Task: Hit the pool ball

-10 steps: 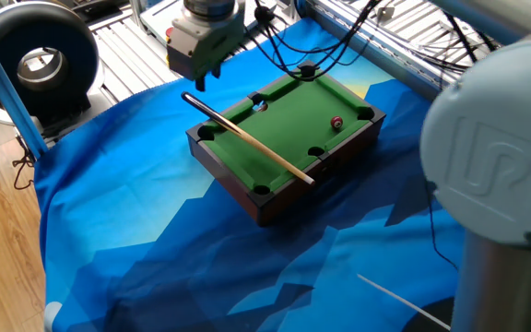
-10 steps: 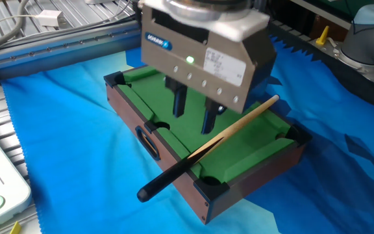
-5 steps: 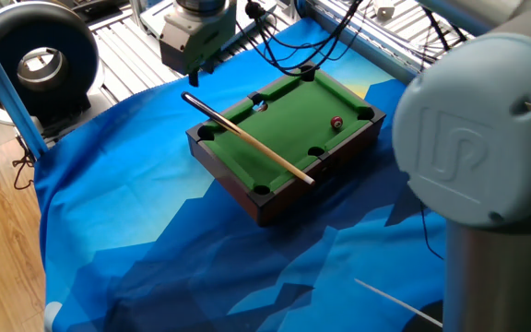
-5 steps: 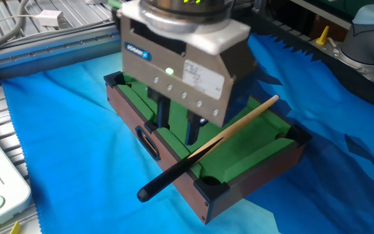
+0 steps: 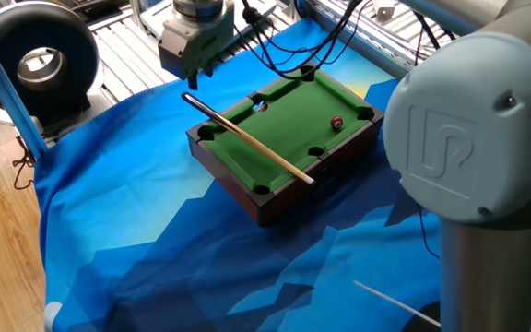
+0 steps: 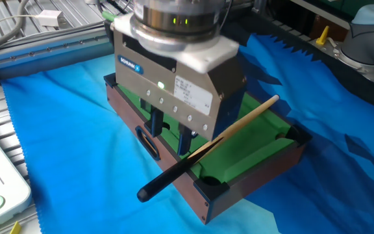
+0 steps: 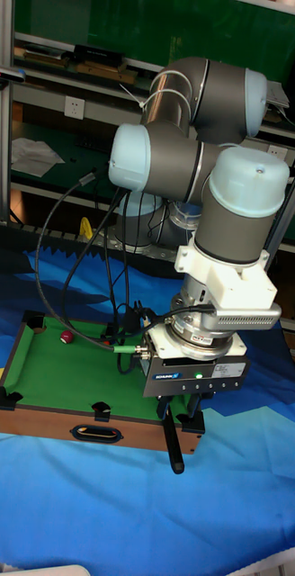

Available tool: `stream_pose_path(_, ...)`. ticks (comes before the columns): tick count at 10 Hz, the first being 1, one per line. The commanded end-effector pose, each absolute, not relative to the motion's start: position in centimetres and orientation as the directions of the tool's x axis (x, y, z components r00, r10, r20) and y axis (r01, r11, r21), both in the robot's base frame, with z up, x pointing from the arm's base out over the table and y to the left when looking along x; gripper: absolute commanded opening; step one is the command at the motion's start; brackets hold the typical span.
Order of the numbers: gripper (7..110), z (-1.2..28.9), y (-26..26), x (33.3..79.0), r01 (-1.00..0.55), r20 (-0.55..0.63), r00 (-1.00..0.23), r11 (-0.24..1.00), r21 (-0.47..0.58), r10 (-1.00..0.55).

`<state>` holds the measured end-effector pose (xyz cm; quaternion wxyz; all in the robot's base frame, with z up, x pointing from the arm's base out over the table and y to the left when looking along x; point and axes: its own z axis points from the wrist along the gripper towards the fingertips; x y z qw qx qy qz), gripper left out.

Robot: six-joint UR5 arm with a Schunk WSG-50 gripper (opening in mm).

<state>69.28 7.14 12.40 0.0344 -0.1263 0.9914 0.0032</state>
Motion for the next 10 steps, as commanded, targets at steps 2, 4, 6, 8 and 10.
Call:
stream_pose_path(2,44,12.1,6.3,68.8,-0.244,-0.043,-0.969,0.969,-0.028,-0.245)
stream_pose_path(4,44,12.1,5.8,68.4,-0.248,-0.021,-0.968,0.968,-0.044,-0.249)
stream_pose_path(6,44,12.1,5.4,67.7,-0.26,0.009,-0.966,0.964,-0.054,-0.26)
stream_pose_path(8,44,12.1,5.6,66.9,-0.261,0.041,-0.965,0.965,-0.034,-0.26)
stream_pose_path(10,44,12.0,6.5,66.7,-0.258,0.039,-0.965,0.966,0.0,-0.258)
